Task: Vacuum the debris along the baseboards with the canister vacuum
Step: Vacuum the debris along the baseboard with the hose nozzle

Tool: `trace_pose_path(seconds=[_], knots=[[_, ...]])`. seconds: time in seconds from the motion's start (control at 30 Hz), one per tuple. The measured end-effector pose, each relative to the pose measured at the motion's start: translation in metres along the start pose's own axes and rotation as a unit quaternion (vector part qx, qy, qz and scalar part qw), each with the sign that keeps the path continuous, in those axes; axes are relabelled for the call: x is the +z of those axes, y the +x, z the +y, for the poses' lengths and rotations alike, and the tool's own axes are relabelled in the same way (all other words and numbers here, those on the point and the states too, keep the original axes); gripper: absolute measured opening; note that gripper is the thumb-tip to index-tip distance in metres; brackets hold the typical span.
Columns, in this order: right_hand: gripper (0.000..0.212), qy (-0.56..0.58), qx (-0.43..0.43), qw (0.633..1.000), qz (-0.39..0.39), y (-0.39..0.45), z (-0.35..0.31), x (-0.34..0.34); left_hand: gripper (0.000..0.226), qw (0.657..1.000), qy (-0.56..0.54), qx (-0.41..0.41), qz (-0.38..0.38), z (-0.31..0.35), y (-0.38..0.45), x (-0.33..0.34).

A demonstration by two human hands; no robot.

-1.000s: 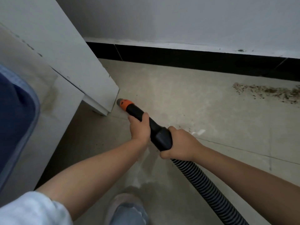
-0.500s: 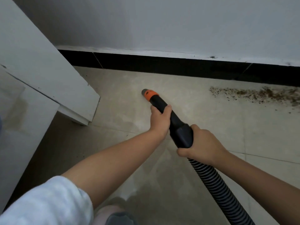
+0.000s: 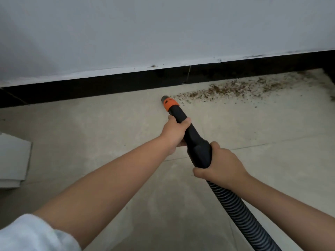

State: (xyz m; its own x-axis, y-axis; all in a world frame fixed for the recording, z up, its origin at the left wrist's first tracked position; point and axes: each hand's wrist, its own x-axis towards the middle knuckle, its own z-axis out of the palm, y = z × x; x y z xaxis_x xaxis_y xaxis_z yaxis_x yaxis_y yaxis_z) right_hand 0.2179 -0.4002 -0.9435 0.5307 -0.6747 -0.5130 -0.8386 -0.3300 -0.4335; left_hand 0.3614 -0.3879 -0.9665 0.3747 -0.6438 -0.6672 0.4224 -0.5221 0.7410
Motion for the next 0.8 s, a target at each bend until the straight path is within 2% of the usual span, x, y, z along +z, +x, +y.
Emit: trace_pose_path(seconds=[0.17, 0.53, 0.8], knots=[[0.051, 0.004, 0.008, 1.000, 0.015, 0.005, 0.011, -0.005, 0.047, 0.999, 0.030, -0.011, -0.006, 0.009, 0.011, 0.018], [0.051, 0.024, -0.054, 0.998, -0.010, 0.020, 0.006, -0.012, 0.040, 0.996, 0.056, -0.013, 0.062, 0.020, 0.010, 0.010], [0.051, 0.007, -0.052, 0.999, -0.007, 0.011, 0.034, -0.028, 0.043, 0.997, 0.055, -0.005, 0.051, 0.012, 0.002, 0.042]])
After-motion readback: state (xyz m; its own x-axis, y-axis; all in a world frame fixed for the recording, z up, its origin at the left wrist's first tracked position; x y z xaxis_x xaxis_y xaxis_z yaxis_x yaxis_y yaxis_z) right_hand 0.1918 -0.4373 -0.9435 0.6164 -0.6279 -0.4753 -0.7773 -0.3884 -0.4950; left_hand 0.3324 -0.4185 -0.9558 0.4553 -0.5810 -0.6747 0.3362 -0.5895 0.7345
